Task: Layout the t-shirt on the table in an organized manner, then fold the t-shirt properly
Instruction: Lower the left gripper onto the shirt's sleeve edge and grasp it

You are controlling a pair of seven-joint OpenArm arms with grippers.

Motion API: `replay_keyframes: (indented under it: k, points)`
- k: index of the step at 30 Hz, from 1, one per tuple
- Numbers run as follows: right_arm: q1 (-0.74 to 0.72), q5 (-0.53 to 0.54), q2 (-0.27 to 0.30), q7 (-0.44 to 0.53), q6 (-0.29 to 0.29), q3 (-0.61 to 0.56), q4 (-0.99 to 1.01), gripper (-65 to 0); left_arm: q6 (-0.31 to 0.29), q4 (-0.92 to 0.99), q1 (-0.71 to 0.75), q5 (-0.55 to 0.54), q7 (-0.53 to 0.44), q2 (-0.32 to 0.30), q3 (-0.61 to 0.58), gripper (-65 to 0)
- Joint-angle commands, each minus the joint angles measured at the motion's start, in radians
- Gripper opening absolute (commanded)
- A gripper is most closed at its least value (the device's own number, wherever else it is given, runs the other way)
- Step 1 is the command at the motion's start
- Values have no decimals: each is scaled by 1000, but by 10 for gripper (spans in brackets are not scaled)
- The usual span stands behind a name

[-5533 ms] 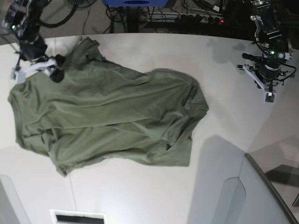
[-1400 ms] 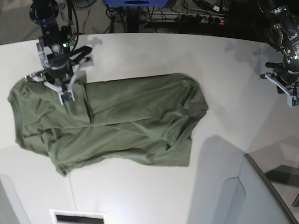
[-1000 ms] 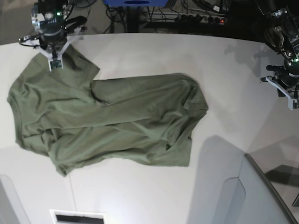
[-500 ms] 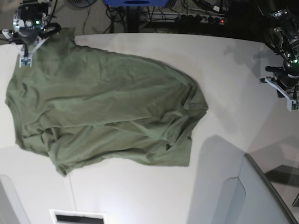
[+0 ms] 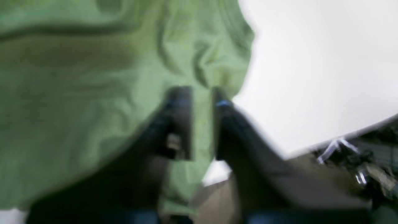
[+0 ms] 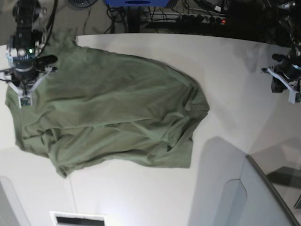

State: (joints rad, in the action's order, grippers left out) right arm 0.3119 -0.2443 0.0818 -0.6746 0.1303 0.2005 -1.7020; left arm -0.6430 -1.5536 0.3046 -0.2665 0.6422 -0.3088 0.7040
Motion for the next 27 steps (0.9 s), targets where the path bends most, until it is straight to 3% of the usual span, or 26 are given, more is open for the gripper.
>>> replay_keyframes:
  k: [1, 3, 5, 8, 11, 15, 21, 24, 27]
  points:
    - [-33, 1, 5, 19, 19, 4, 38, -650, -42, -25, 11, -23, -18, -17, -13, -579]
    - [-82, 1, 5, 25, 61, 4, 127, -645, -55, -51, 40, -21, -20, -13, -62, -581]
    - [-104, 1, 5, 33, 67, 4, 171, -648, -55, -114, 72, -24, -20, -8, -126, -581]
    - [-93, 1, -6, 92, 67, 4, 167, -648, -55, -258, 84, -35, -3, 56, -228, -569]
    - [-86, 1, -24, 100, 67, 4, 142, -644, -55, -311, 17, -32, 153, 156, -237, -558]
    - [-66, 1, -23, 100, 71, 4, 122, -642, -55, -307, -78, -23, 311, 257, -235, -439]
    - [-41, 0, -23, 95, 73, 3, 96, -642, -55, -192, -135, -24, 252, 345, -246, -204]
    - [-30, 0, -23, 95, 73, 3, 95, -642, -47, -64, -186, -23, 242, 374, -237, -206]
    - [-29, 0, -23, 95, 73, 3, 92, -642, 36, 22, -207, -34, 189, 379, -248, -244]
